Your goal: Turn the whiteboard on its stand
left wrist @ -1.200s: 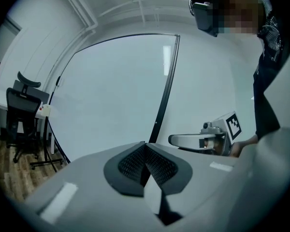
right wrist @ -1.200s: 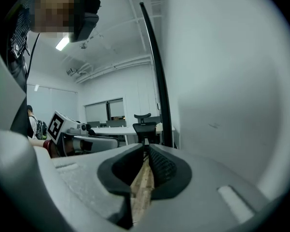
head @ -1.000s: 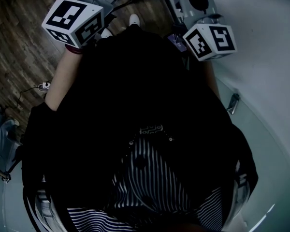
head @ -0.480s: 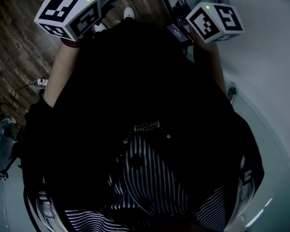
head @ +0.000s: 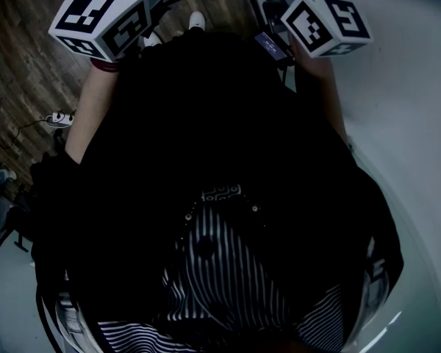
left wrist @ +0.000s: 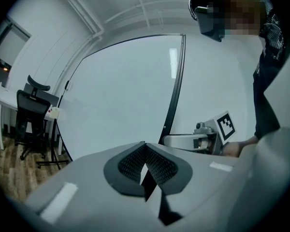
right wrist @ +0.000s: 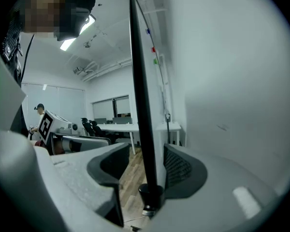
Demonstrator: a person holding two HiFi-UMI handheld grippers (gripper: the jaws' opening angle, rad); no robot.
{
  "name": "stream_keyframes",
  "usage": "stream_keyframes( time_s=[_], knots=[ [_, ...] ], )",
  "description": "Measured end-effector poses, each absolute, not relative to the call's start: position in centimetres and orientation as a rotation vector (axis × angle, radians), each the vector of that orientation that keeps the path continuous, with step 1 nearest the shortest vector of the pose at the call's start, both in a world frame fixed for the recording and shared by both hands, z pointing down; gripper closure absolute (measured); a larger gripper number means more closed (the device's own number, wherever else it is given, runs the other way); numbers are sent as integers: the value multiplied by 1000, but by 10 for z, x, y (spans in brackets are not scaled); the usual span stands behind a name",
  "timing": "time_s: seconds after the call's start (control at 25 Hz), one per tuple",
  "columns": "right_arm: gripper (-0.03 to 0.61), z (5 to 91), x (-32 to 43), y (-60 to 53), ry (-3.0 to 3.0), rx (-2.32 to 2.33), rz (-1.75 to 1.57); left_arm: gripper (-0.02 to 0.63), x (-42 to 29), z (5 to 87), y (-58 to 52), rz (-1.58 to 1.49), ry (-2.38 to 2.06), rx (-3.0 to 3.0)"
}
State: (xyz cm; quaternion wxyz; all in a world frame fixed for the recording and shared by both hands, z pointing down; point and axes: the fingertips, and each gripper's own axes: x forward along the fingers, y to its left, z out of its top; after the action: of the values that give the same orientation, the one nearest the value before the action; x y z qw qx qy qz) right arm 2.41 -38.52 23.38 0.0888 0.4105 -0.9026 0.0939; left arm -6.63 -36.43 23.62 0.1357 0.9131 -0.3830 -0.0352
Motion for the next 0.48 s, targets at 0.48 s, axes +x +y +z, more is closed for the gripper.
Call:
stream_keyframes(
  time_s=[0.48],
  knots=[
    [367,252,-21,-433,-2684,1121,254,614,-107,253,-391,-101,-1234,2576]
  ],
)
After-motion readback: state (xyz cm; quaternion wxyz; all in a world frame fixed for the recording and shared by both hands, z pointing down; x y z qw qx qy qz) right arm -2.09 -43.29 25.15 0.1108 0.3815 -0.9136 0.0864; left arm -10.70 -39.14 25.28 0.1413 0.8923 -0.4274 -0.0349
